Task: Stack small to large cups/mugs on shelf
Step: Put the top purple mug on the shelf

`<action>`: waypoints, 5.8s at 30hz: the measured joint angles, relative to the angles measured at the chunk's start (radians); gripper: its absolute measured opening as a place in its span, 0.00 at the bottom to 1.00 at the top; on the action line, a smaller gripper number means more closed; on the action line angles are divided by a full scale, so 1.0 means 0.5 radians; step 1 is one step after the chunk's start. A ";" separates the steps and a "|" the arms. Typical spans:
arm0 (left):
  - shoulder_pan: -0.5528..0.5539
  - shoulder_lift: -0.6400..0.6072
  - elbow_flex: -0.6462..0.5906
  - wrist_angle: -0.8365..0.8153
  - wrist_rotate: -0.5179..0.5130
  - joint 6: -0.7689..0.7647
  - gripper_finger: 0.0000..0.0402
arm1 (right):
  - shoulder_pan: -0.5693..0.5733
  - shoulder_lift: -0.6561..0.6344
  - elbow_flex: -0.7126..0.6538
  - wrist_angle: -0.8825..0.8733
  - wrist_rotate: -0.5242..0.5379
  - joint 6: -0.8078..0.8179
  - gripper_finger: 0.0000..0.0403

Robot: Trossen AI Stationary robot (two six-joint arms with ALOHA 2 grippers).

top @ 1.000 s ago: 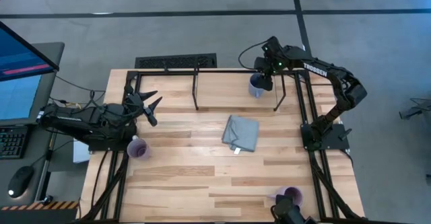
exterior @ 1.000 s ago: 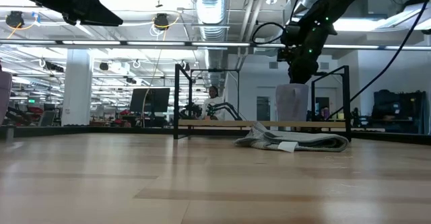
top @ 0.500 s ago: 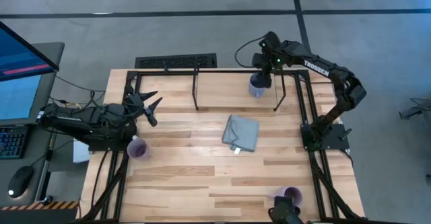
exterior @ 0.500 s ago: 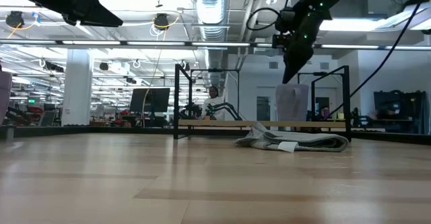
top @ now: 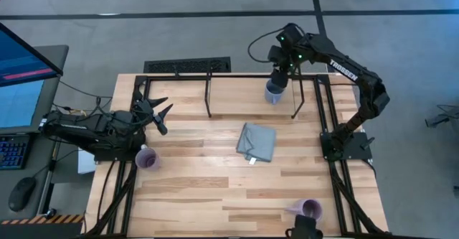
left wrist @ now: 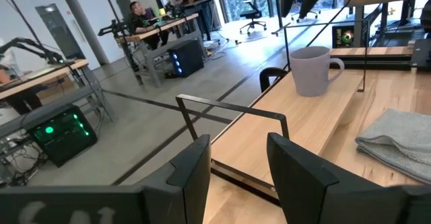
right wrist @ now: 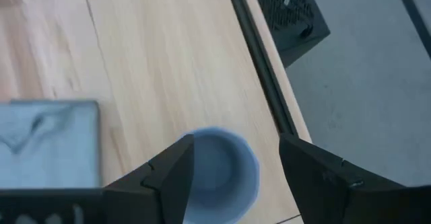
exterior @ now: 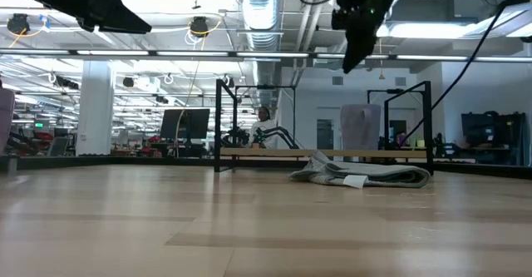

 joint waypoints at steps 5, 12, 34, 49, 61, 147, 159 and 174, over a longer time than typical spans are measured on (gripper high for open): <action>0.000 0.000 0.000 -0.001 0.070 0.000 0.35 | 0.134 -0.054 0.079 -0.013 -0.006 0.083 0.60; 0.000 0.000 0.000 -0.005 0.175 -0.002 0.35 | 0.432 -0.239 0.139 -0.015 -0.009 0.251 0.60; 0.000 0.000 0.000 -0.121 0.418 -0.063 0.35 | 1.400 -1.234 -0.831 0.588 0.151 0.810 0.60; 0.000 0.000 0.000 -0.123 0.418 -0.032 0.35 | 1.406 -1.896 -2.119 1.723 0.148 0.984 0.60; 0.000 0.000 0.000 -0.123 0.418 -0.033 0.35 | 1.404 -2.319 -2.620 2.086 0.155 0.986 0.60; -0.451 1.064 1.040 -2.269 2.095 -1.468 0.35 | 1.389 -3.177 -3.204 2.119 0.366 1.180 0.60; -0.900 1.137 1.040 -2.153 1.782 -2.036 0.35 | 1.389 -3.177 -3.204 2.118 0.366 1.181 0.60; -1.084 1.492 1.040 -2.137 1.724 -2.497 0.35 | 1.389 -3.177 -3.204 2.117 0.365 1.179 0.60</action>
